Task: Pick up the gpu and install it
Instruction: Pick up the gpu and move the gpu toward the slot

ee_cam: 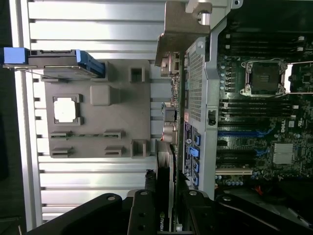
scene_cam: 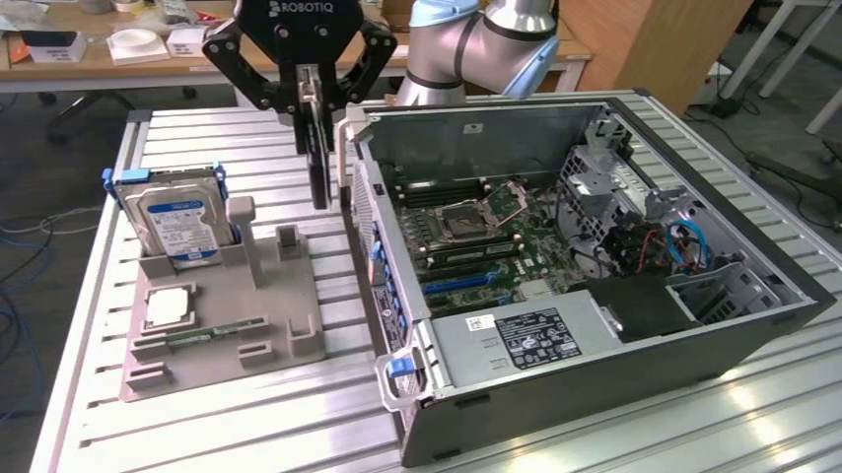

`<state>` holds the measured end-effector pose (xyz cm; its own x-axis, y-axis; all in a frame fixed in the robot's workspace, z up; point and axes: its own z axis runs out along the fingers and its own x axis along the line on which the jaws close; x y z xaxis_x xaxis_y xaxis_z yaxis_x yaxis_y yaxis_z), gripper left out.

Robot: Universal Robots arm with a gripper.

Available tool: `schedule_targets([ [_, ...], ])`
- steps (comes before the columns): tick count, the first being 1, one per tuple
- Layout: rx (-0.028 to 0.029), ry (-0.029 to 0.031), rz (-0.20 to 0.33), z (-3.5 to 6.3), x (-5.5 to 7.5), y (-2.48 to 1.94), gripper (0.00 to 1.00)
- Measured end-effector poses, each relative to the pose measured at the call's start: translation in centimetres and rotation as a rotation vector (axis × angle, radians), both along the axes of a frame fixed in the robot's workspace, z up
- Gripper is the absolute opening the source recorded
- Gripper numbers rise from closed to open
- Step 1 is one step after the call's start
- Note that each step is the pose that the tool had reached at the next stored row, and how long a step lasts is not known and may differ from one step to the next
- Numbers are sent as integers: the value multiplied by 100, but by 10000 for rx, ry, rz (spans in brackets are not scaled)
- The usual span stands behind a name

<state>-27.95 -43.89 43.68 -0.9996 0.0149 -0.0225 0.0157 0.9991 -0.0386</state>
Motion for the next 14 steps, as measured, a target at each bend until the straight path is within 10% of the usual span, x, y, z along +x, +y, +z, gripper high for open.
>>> schedule_targets([
  [14, 14, 0, 0, 51, 0, 0, 27],
])
